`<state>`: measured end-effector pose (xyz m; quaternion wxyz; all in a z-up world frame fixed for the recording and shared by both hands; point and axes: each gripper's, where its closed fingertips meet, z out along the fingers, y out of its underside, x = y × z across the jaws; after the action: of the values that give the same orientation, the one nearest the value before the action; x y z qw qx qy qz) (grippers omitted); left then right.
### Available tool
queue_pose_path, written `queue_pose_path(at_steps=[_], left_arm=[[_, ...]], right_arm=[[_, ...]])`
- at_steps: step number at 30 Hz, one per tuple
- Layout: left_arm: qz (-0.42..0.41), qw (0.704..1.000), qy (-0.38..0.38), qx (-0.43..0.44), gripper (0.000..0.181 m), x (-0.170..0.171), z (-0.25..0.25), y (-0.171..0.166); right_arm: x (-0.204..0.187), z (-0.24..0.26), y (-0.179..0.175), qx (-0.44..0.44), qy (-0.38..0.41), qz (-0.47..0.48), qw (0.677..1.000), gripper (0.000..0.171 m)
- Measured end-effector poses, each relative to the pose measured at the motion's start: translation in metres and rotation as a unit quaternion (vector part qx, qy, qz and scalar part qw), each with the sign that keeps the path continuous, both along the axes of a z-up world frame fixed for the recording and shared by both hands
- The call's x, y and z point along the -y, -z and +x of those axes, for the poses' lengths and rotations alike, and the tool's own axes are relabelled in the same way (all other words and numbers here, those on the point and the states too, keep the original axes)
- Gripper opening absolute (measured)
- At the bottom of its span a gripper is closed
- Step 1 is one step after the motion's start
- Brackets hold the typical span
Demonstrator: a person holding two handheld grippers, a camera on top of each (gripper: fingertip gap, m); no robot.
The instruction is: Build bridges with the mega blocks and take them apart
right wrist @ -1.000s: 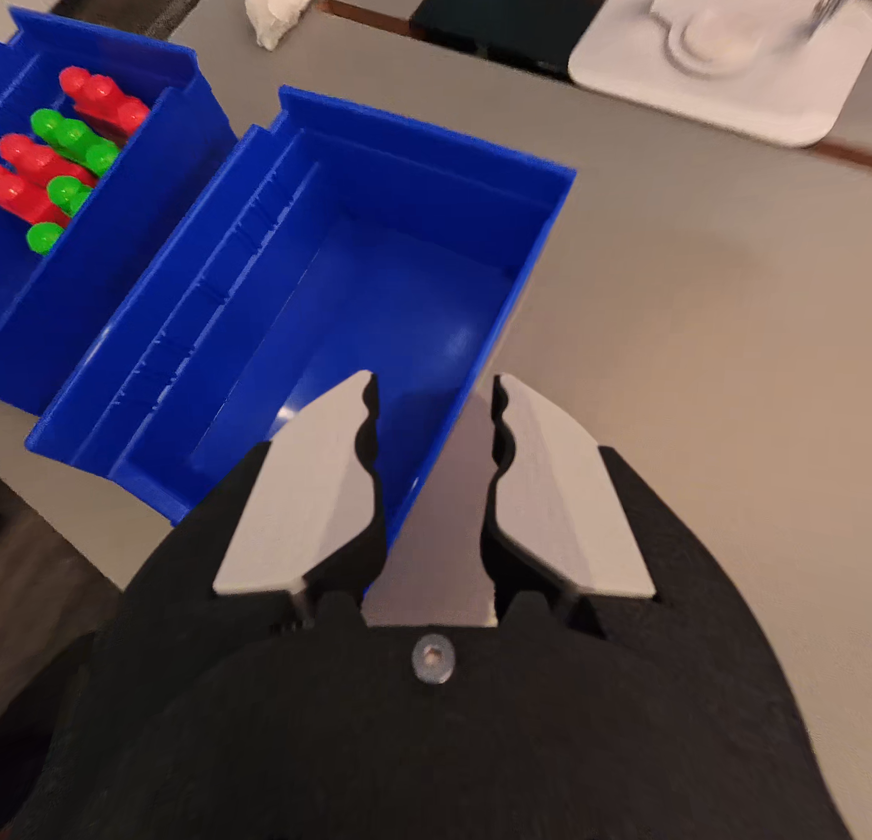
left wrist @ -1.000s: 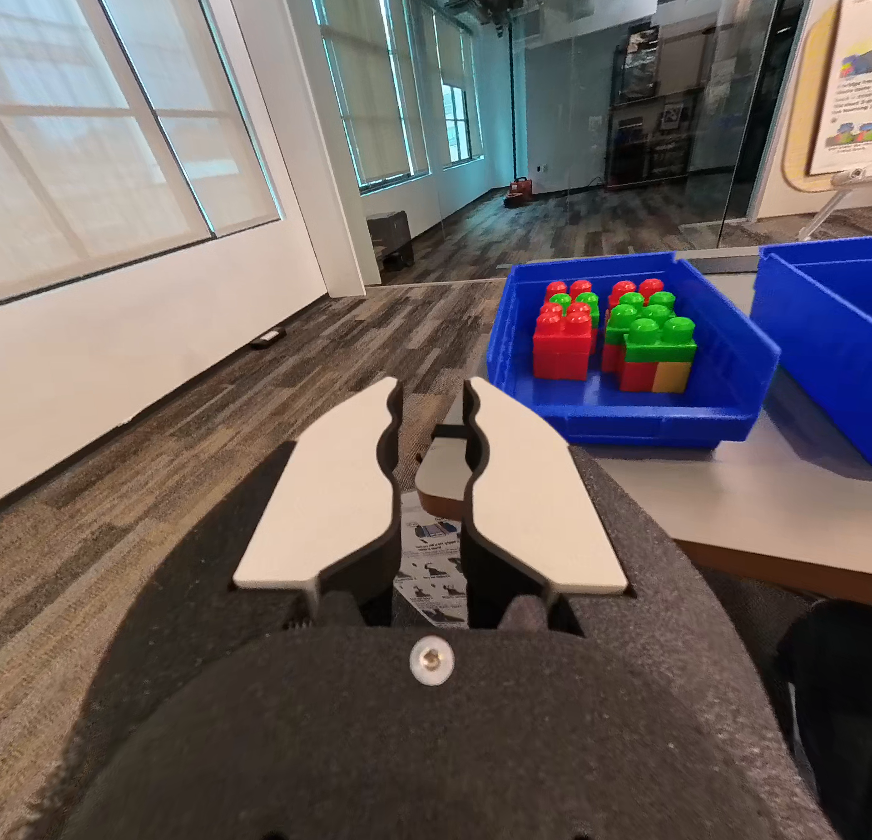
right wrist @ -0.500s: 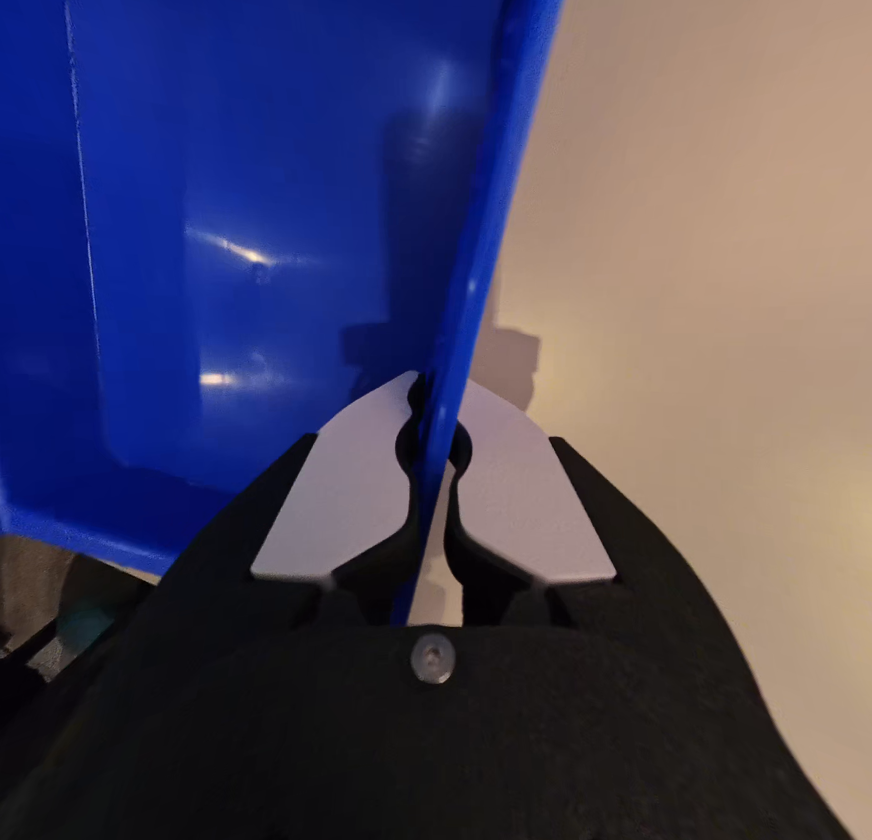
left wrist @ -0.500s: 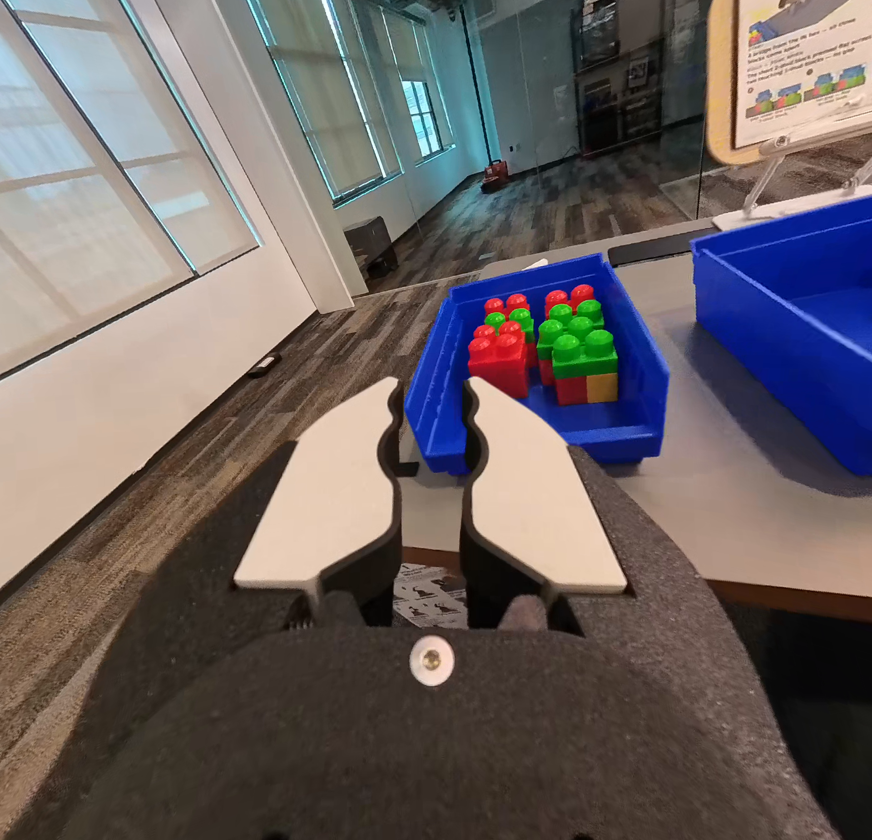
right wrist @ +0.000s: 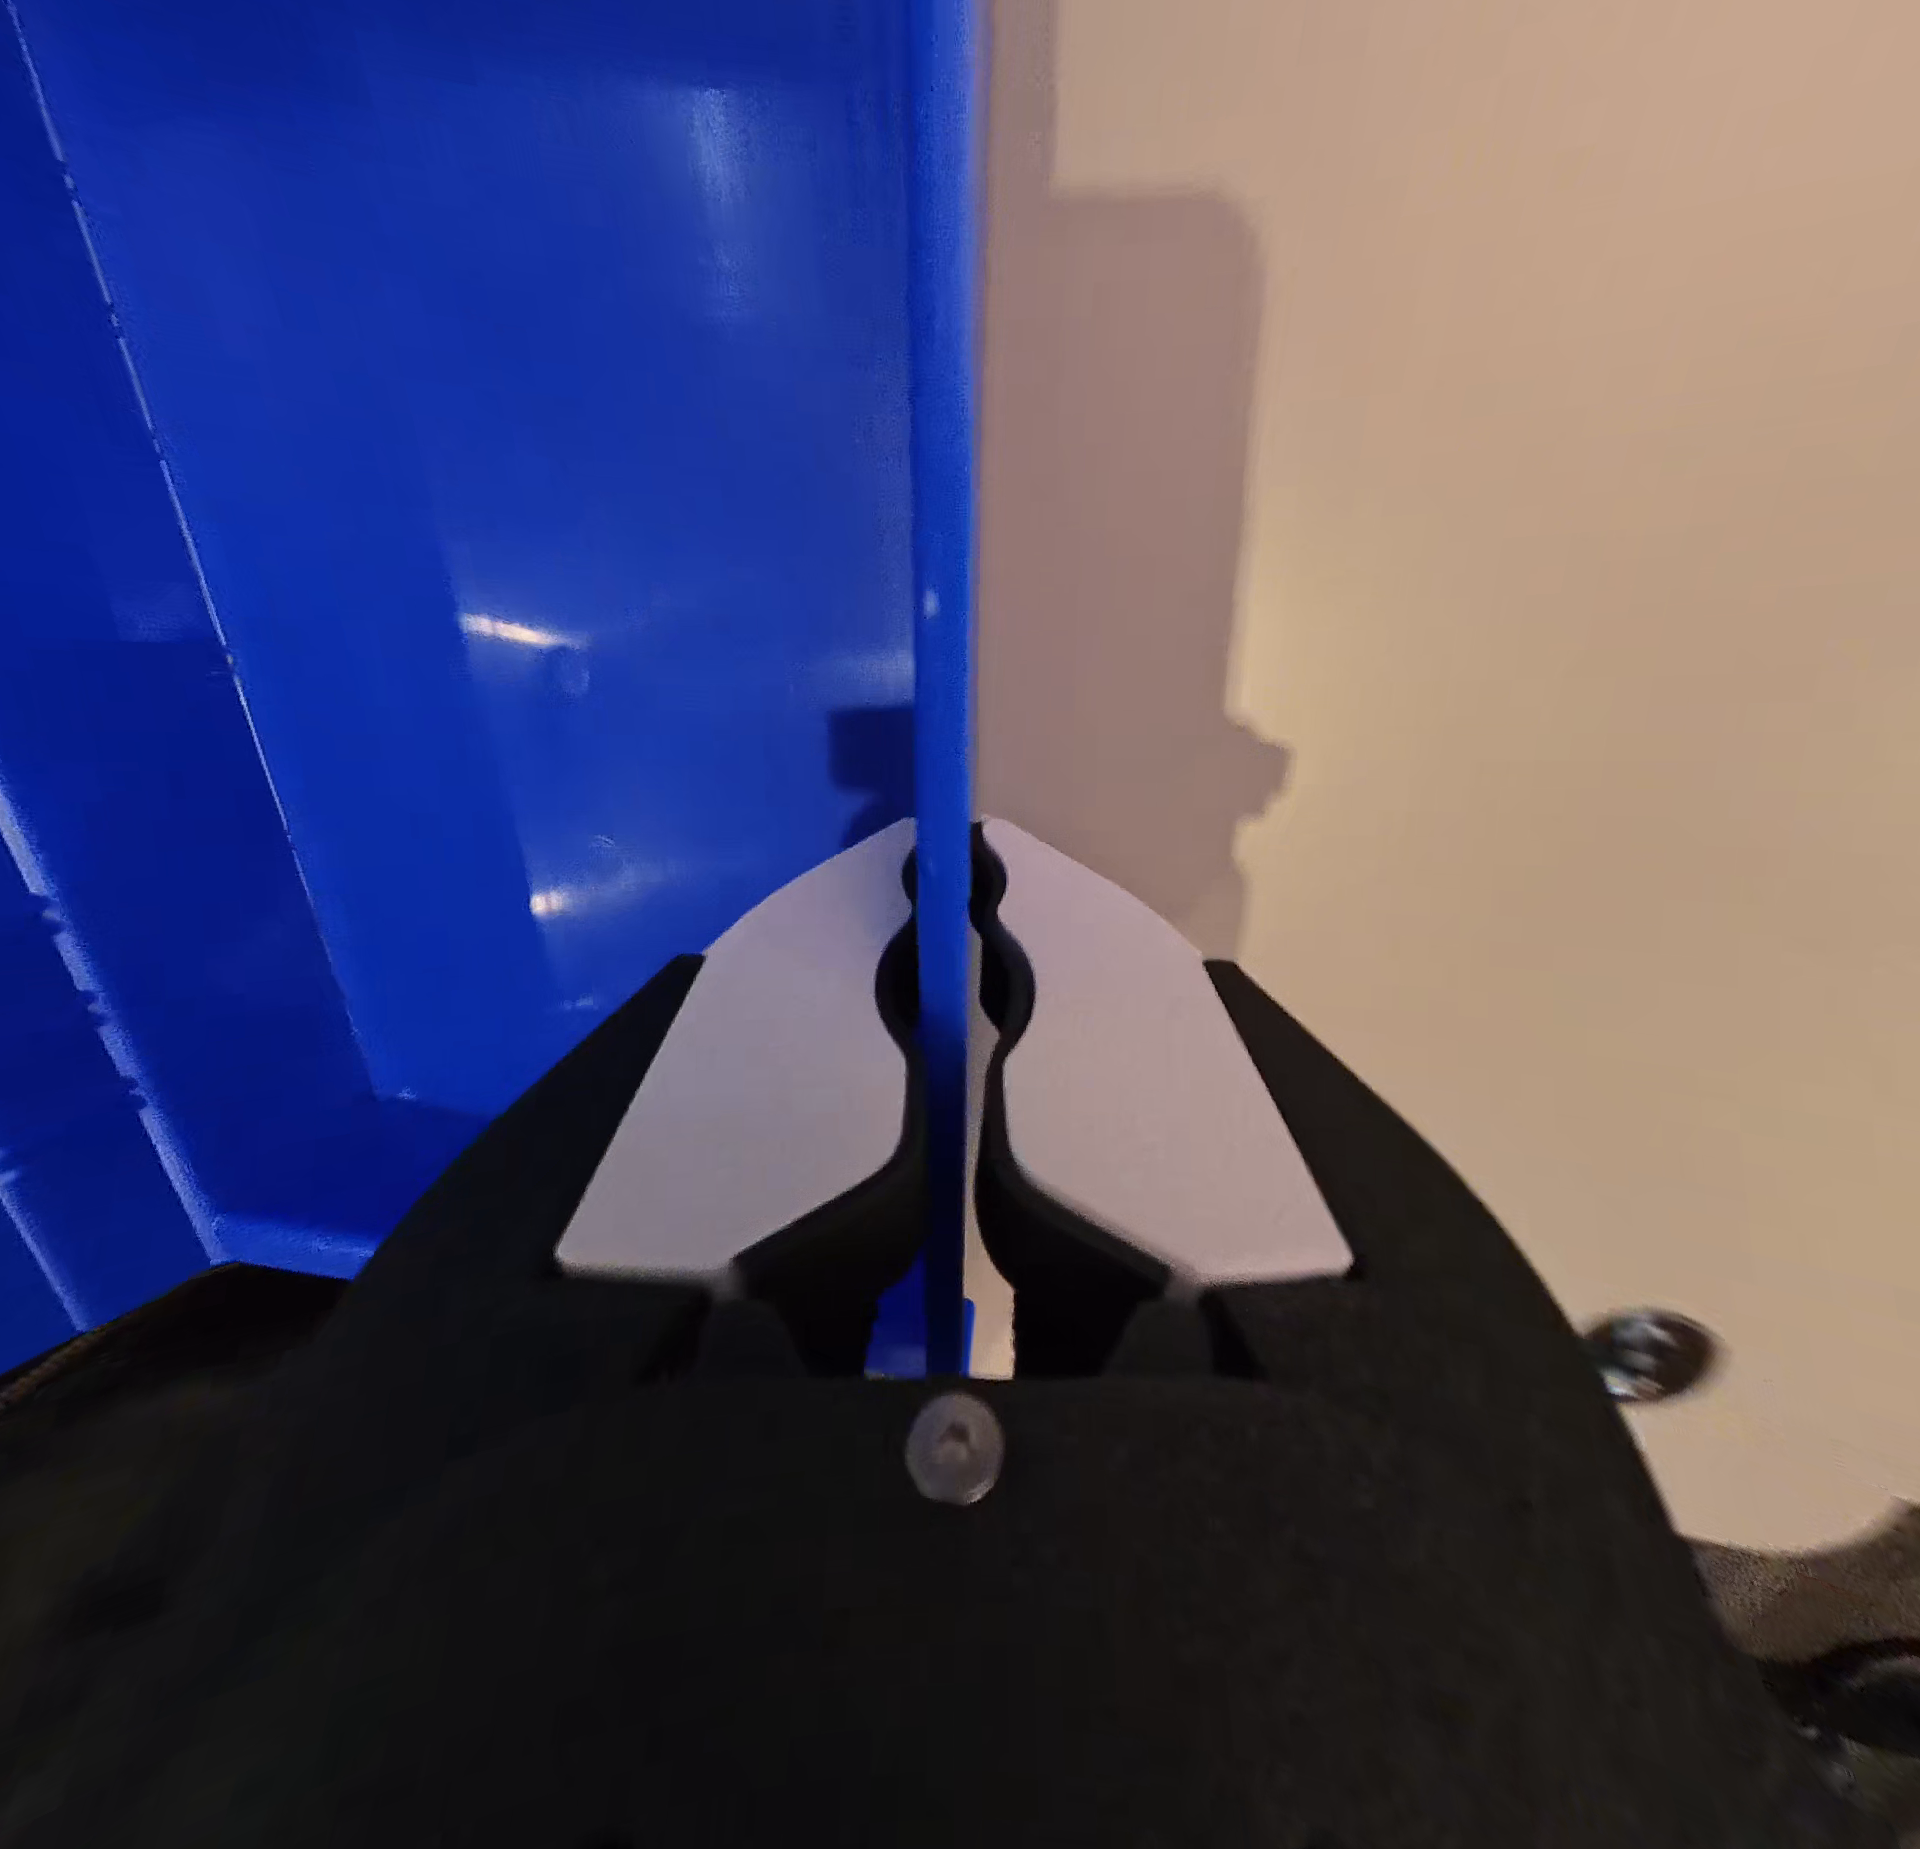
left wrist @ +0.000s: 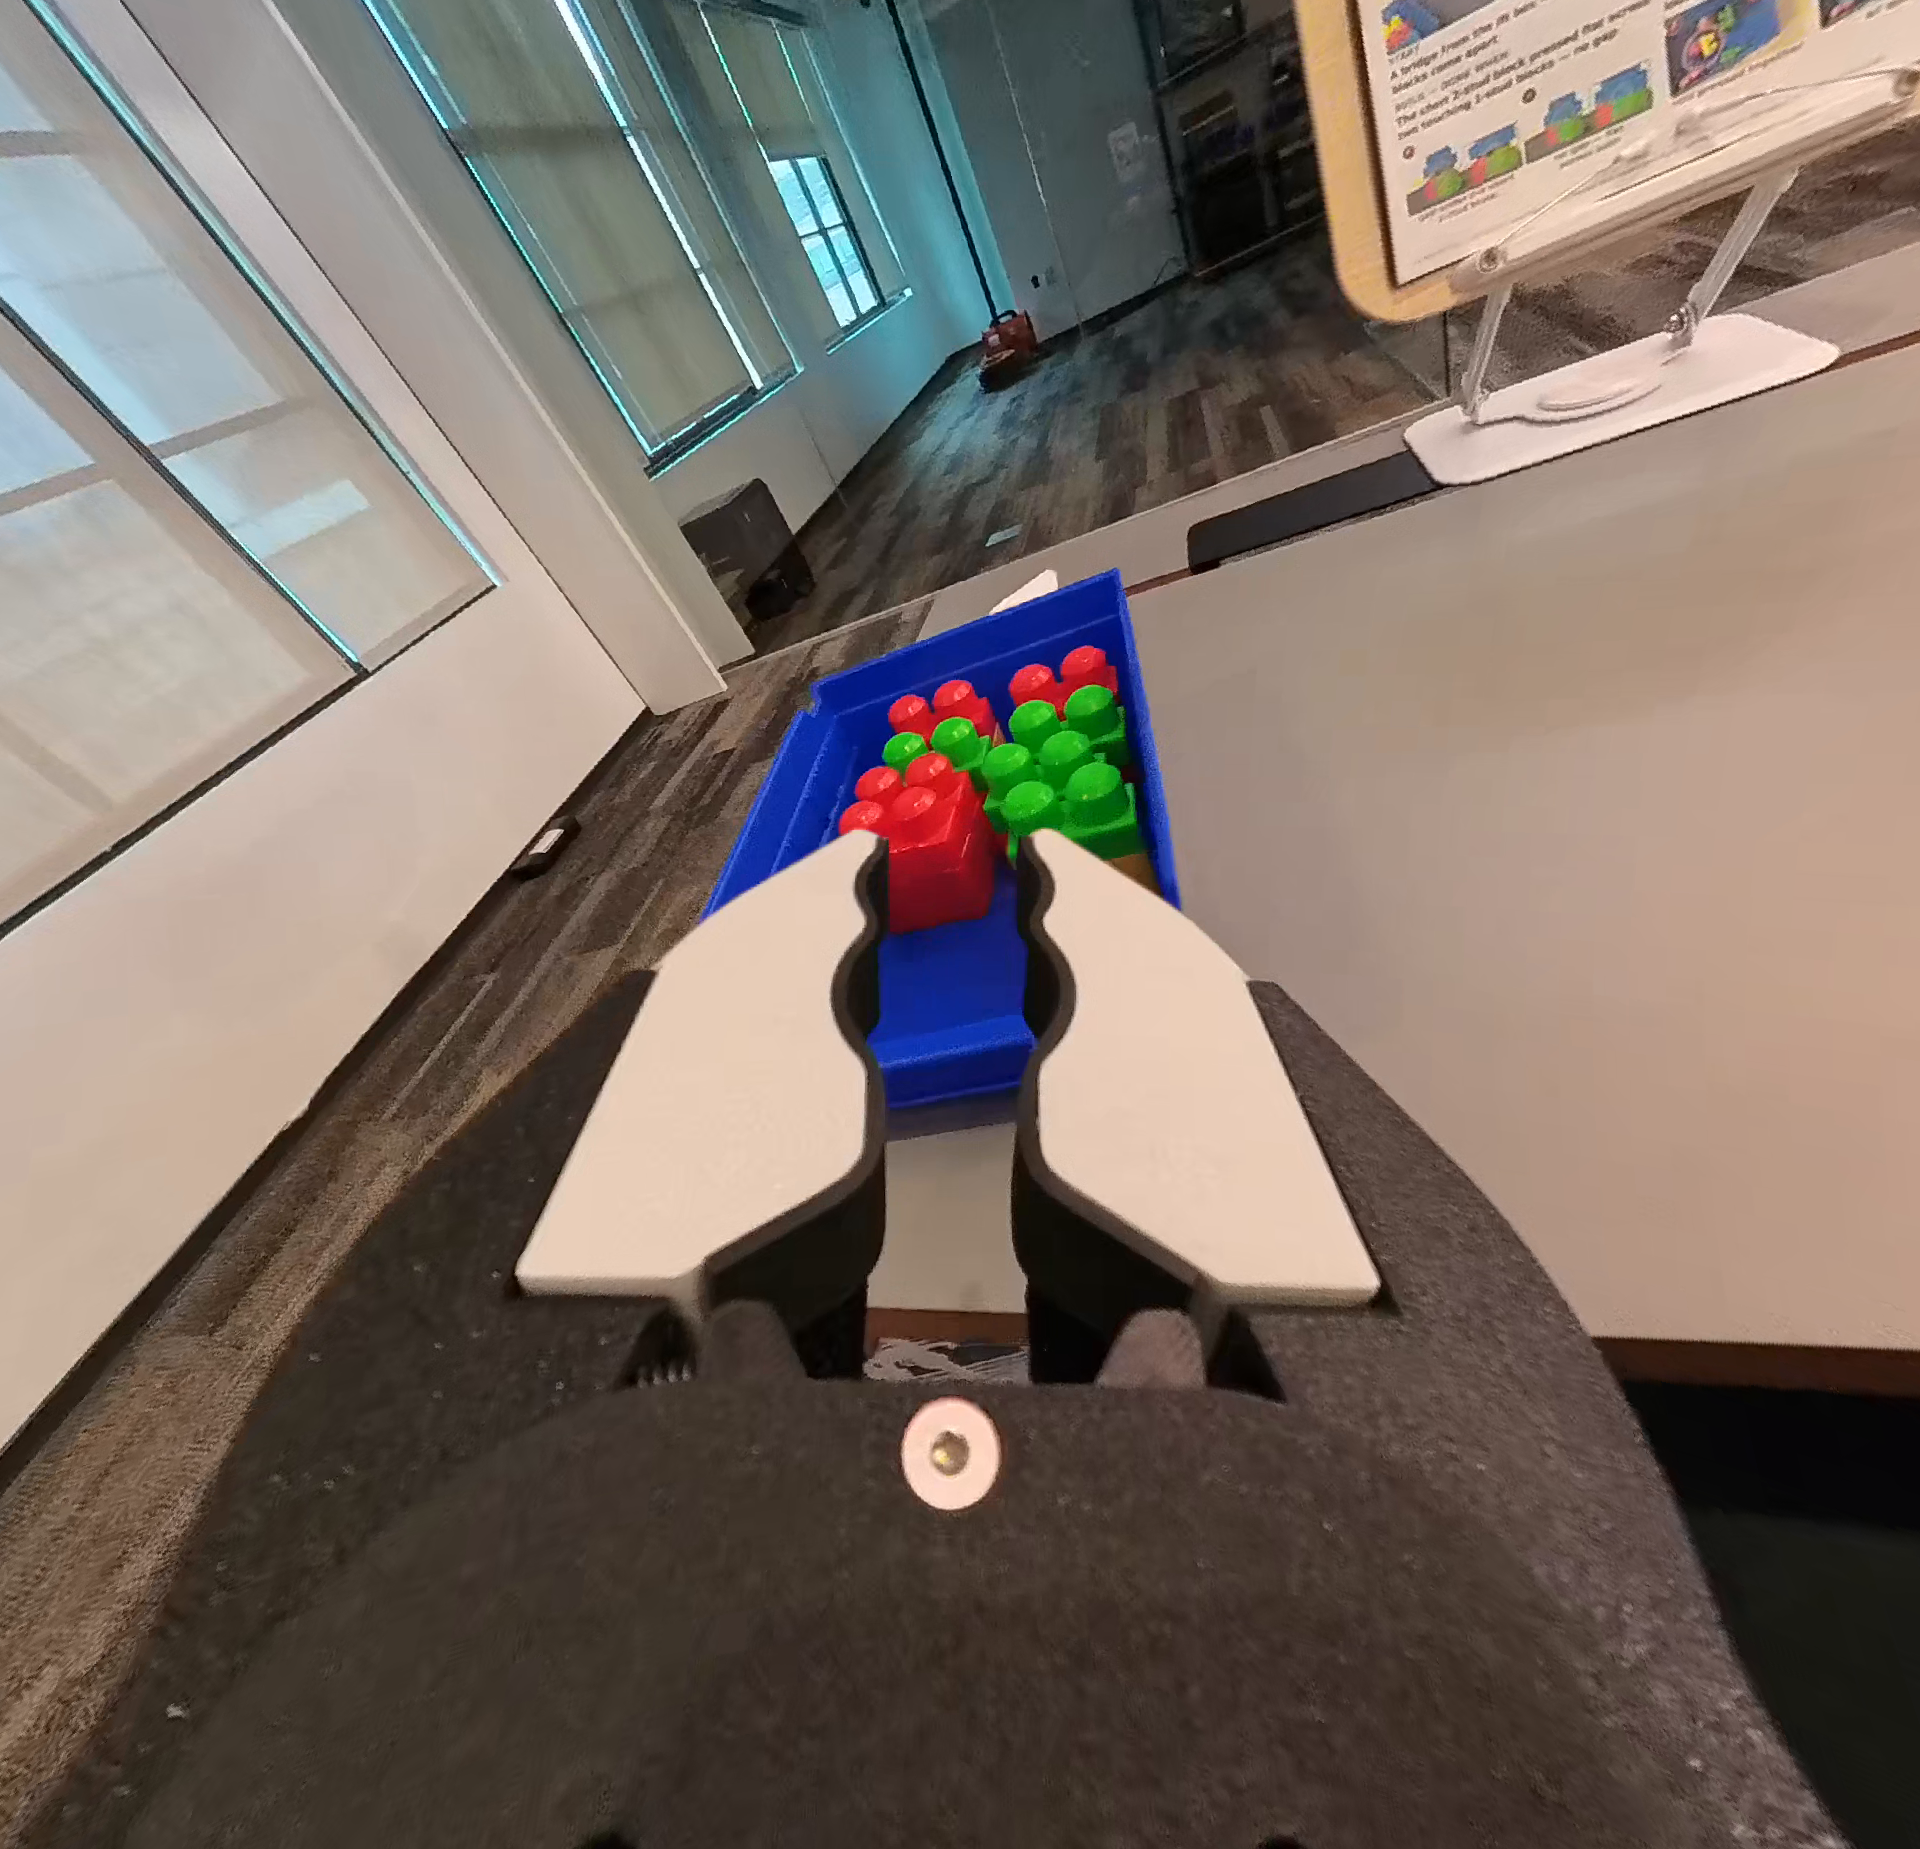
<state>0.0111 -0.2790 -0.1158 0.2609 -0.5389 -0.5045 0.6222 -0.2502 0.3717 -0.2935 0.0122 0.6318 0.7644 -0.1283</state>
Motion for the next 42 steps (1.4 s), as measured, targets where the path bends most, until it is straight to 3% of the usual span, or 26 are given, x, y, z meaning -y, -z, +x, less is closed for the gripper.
queue_pose_path(at_steps=[6,14,24,28,34,42], left_arm=[[-0.011,1.000,-0.015,0.003,0.022,-0.024,-0.007,-0.001],[-0.026,0.999,-0.016,0.021,0.022,-0.055,-0.026,0.001],[-0.048,0.999,0.001,0.019,0.014,-0.075,-0.044,-0.007],[-0.048,0.999,-0.006,0.024,0.008,-0.066,-0.044,0.001],[0.038,0.998,0.021,0.054,0.008,-0.037,-0.051,0.025],[0.107,0.990,0.062,0.065,0.013,0.027,-0.069,0.020]], right_arm=[[-0.118,-0.002,0.001,-0.004,0.055,0.016,0.998,0.005],[-0.176,-0.013,0.002,-0.002,0.057,0.008,0.998,0.005],[-0.187,-0.020,0.002,-0.009,0.063,0.004,0.998,0.005],[-0.188,-0.029,-0.009,-0.064,0.055,0.008,0.996,0.008],[-0.188,-0.043,-0.081,-0.237,0.044,0.006,0.971,0.017],[-0.108,-0.020,-0.199,-0.508,-0.027,-0.041,0.860,0.024]])
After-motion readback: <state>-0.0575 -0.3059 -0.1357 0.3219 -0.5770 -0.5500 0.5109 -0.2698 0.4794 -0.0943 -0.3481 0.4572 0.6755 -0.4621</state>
